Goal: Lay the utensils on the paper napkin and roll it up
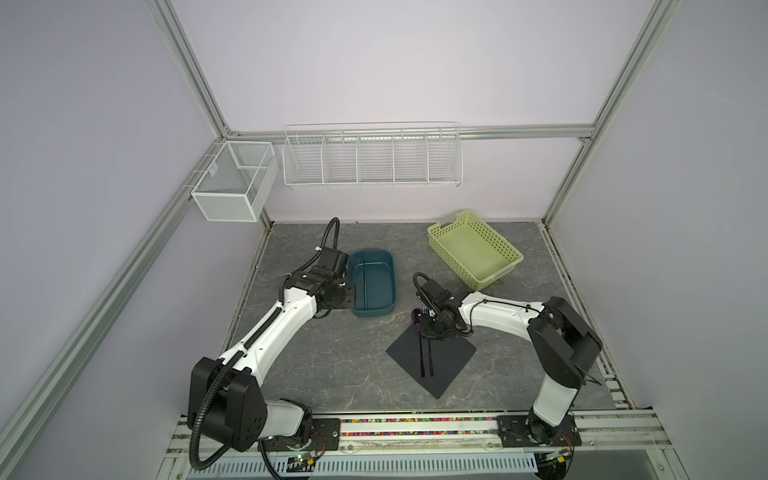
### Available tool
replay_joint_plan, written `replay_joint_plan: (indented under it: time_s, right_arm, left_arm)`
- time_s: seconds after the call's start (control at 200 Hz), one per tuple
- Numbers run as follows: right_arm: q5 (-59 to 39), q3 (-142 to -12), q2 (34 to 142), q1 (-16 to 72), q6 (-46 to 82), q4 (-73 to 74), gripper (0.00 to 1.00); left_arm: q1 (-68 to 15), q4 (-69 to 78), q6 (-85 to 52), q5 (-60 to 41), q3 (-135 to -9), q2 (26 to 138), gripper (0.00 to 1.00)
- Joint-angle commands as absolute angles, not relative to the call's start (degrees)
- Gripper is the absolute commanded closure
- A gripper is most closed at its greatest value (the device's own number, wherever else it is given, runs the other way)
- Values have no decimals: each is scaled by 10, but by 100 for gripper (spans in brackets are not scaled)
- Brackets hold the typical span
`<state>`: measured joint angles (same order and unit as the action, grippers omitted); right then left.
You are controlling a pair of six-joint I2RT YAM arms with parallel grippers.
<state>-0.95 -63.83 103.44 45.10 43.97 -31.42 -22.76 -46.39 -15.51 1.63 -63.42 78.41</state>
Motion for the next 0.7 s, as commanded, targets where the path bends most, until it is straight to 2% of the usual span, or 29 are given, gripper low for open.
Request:
replay_joint_plan:
  time_s: [0.0,0.185,0.695]
  right_arm:
    - [-12,-649,1048,454,448,-320,92]
    - [-8,-652,1042,454,448,-328,80]
    - [22,-669,938,452,429,-393,73]
  left_arm:
    - [-225,-467,-145,21,-630,779,82]
    - [-225,-466,-146,20,-629,780,82]
    - [-235,-456,-167,-6,-666,850,82]
